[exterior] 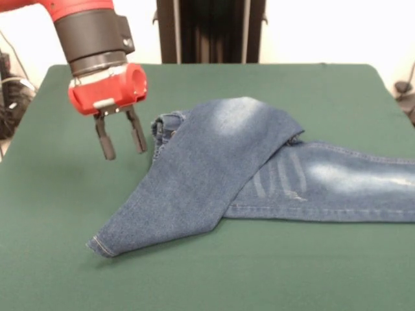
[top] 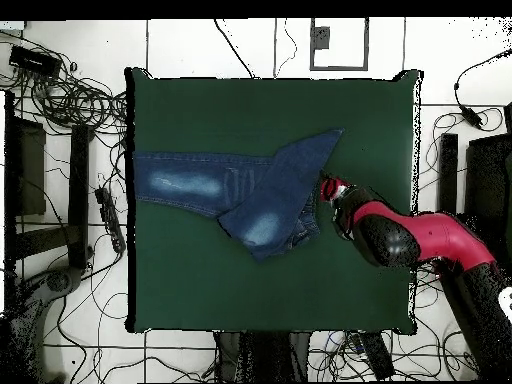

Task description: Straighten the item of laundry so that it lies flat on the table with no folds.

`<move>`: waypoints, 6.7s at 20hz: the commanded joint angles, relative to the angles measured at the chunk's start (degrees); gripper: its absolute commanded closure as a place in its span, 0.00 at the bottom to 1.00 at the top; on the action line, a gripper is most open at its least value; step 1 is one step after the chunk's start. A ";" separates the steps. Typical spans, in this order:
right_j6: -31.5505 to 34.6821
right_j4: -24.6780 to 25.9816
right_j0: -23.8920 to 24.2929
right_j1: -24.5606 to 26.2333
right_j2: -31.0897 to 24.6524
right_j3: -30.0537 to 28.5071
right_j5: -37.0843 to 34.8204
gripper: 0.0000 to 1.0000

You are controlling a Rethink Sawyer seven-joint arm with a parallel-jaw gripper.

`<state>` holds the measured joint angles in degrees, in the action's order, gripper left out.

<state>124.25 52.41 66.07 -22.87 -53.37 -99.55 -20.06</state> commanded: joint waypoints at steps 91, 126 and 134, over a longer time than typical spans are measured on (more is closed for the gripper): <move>-44.63 -3.86 5.23 23.58 -6.23 18.28 -14.73 0.00; -50.53 -13.81 3.22 30.39 -8.57 17.28 -15.26 0.00; -48.15 -14.31 2.23 32.67 -8.90 15.64 -12.23 0.00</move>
<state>86.36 39.87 72.93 6.85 -62.17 -83.67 -28.97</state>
